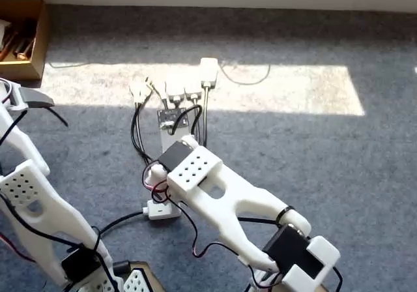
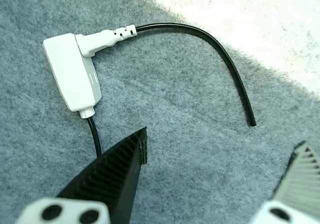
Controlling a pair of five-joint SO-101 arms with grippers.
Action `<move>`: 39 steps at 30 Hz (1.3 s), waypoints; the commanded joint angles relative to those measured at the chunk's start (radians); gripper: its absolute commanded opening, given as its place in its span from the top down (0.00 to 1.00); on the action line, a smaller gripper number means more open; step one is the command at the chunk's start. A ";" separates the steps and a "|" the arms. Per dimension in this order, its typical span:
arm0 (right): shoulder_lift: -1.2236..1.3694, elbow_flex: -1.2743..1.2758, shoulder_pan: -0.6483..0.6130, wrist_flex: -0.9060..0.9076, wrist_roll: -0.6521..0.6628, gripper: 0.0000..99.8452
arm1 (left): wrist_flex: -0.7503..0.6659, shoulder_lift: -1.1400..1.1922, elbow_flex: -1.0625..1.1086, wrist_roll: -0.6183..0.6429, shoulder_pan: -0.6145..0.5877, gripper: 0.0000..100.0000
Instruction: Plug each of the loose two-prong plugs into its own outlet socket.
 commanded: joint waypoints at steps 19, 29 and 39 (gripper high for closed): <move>0.005 -0.503 0.048 0.317 0.190 0.79 | 0.086 -0.275 0.085 -0.092 0.168 0.58; -0.124 -1.236 0.461 0.483 0.770 0.79 | 0.089 -0.533 0.326 -0.230 0.395 0.58; -0.679 -0.337 0.708 0.404 0.825 0.79 | 0.084 -1.254 0.963 -0.496 0.636 0.58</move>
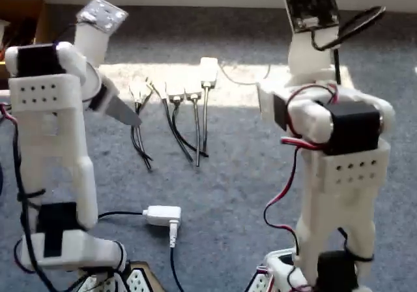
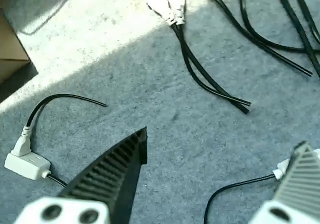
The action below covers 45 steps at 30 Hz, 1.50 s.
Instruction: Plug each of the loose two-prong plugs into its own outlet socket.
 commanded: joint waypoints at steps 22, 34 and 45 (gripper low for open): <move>-0.819 1.741 0.042 -0.766 0.118 0.79 | -0.494 -1.122 1.581 -0.537 0.337 0.58; -0.725 1.741 0.042 -0.834 0.089 0.79 | -0.563 -1.121 1.563 -0.488 0.503 0.58; -0.722 1.742 0.041 -0.832 0.087 0.79 | -0.572 -1.121 1.606 -0.474 0.519 0.71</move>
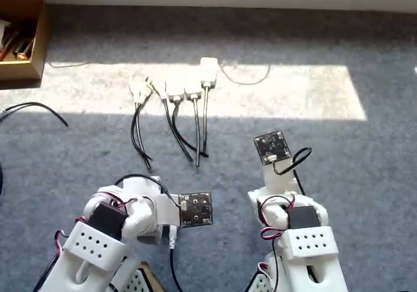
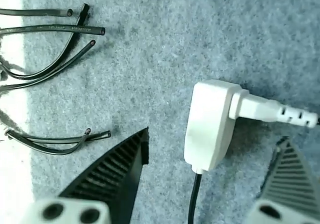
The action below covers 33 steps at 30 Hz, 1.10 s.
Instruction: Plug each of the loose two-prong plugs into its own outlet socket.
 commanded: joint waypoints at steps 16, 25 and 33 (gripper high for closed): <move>0.010 -0.004 -0.068 -0.013 -0.012 0.79 | 0.104 -0.016 0.013 0.005 -0.016 0.77; 0.010 -0.004 -0.071 -0.012 -0.012 0.79 | 0.021 -0.010 0.079 0.009 -0.010 0.75; 0.010 -0.002 -0.071 -0.012 -0.012 0.79 | -0.052 -0.010 0.048 0.009 -0.030 0.74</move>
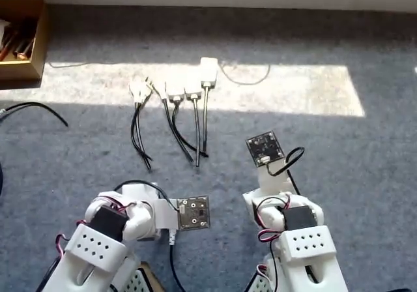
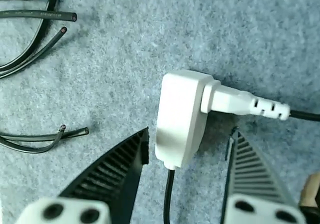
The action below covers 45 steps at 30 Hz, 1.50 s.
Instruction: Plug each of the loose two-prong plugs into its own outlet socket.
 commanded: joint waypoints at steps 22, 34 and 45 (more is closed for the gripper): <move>0.010 0.012 -0.013 -0.012 -0.011 0.79 | -0.232 0.298 -0.050 0.057 -0.021 0.74; 0.010 0.016 -0.013 -0.013 -0.011 0.79 | 0.103 0.529 -0.400 0.020 -0.022 0.95; 0.008 0.016 -0.013 -0.013 -0.011 0.79 | 0.123 0.544 -0.705 0.071 -0.568 0.98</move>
